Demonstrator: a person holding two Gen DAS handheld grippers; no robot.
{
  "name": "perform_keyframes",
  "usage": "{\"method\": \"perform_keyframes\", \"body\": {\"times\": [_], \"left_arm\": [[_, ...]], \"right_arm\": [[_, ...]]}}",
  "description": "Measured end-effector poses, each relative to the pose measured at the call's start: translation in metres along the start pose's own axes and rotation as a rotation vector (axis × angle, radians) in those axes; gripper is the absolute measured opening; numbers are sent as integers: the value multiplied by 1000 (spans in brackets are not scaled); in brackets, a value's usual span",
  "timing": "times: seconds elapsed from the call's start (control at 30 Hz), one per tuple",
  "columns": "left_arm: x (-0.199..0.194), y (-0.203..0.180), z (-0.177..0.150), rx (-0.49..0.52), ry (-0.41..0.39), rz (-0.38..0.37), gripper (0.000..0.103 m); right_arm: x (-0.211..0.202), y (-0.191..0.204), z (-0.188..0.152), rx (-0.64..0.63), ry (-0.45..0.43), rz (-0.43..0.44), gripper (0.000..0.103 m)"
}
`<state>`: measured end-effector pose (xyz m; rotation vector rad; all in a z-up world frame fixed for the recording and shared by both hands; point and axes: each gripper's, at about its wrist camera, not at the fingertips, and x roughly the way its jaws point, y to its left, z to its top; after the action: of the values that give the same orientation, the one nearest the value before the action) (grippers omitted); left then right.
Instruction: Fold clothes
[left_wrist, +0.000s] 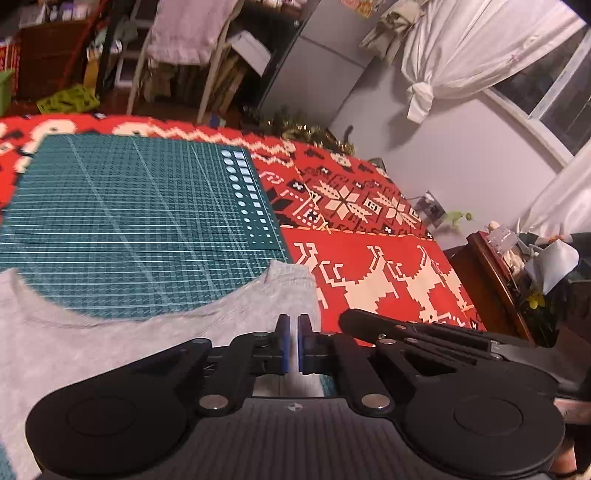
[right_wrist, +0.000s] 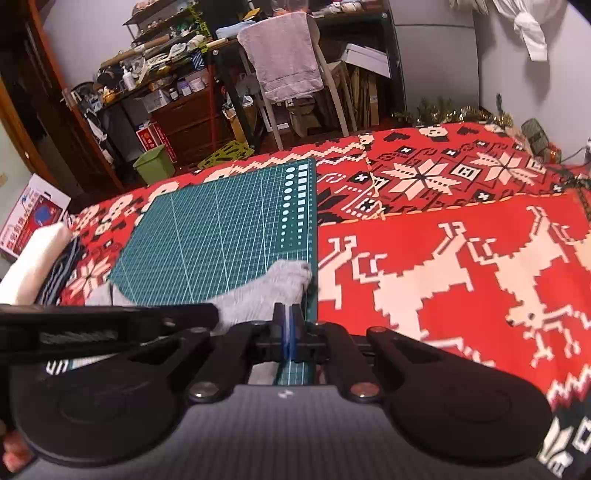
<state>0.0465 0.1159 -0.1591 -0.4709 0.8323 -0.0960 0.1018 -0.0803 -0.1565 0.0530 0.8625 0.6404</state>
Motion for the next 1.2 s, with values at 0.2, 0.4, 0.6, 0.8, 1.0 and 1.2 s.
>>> {"method": "perform_keyframes", "body": {"times": [0.2, 0.4, 0.6, 0.8, 1.0, 1.2], "left_arm": [[27, 3, 11, 28, 83, -7, 3], [37, 8, 7, 62, 104, -12, 3], [33, 5, 19, 77, 70, -33, 3], [53, 14, 26, 64, 93, -36, 4], [50, 15, 32, 53, 82, -18, 4], [32, 13, 27, 47, 81, -53, 4]], "right_arm": [[32, -13, 7, 73, 49, 55, 2], [50, -24, 7, 68, 69, -2, 2], [45, -31, 16, 122, 33, 58, 2], [67, -20, 22, 64, 60, 43, 0], [58, -26, 29, 86, -2, 3, 3], [33, -24, 17, 83, 16, 55, 3]]}}
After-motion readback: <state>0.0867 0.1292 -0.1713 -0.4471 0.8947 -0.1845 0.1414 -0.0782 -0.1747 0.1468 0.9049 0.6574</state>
